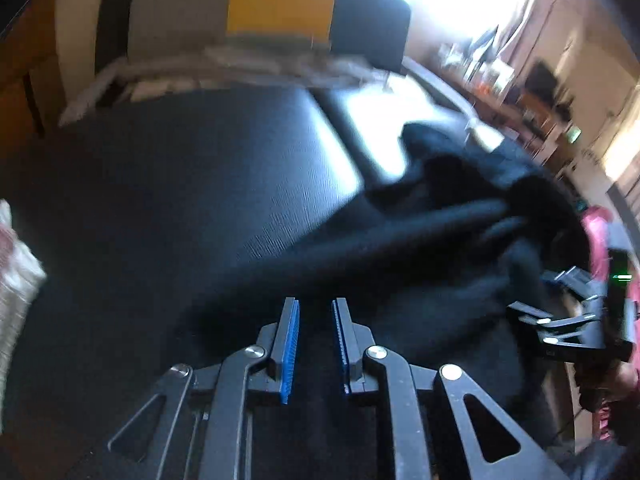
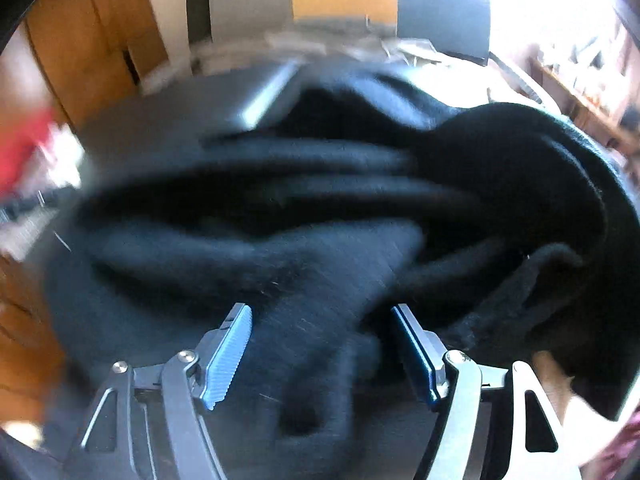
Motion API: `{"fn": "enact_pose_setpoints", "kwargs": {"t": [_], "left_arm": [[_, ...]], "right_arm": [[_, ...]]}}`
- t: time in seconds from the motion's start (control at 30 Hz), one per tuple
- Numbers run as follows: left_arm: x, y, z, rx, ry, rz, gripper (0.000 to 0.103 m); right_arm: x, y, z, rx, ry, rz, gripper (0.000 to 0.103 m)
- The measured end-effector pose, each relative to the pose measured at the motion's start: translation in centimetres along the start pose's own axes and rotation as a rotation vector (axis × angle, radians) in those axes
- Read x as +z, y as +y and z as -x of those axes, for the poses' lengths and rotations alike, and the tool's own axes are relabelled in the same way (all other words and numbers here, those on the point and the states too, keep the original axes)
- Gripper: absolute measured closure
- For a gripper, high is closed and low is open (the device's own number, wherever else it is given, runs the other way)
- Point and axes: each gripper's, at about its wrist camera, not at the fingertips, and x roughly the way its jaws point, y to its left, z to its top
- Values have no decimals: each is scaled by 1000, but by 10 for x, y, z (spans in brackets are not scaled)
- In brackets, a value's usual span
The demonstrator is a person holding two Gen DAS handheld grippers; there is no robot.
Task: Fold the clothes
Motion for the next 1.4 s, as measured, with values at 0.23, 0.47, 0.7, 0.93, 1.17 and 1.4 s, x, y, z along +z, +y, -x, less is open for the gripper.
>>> {"fn": "enact_pose_setpoints", "kwargs": {"t": [0.23,0.47,0.7,0.93,1.17,1.4], "left_arm": [[-31,-6,-10,-121,41,187,87],[-40,-25,2,-71,35,164,87],[-1,-65,25,-197,-64,-5,82],[45,-208,19,-258,-148,-545,79],[75,-301,-1,-294,-185,-963,77],[112,-352,-21,-349,-156,-1253,65]], "right_arm": [[-7,-48,0,-61,-35,-37,0],[-20,-68,40,-2,-63,-124,16],[-59,-111,153,-182,-320,-282,16],[-82,-156,151,-194,-301,-436,85],[-102,-170,151,-5,-335,-527,97],[-94,-154,167,-3,-315,-329,97]]}}
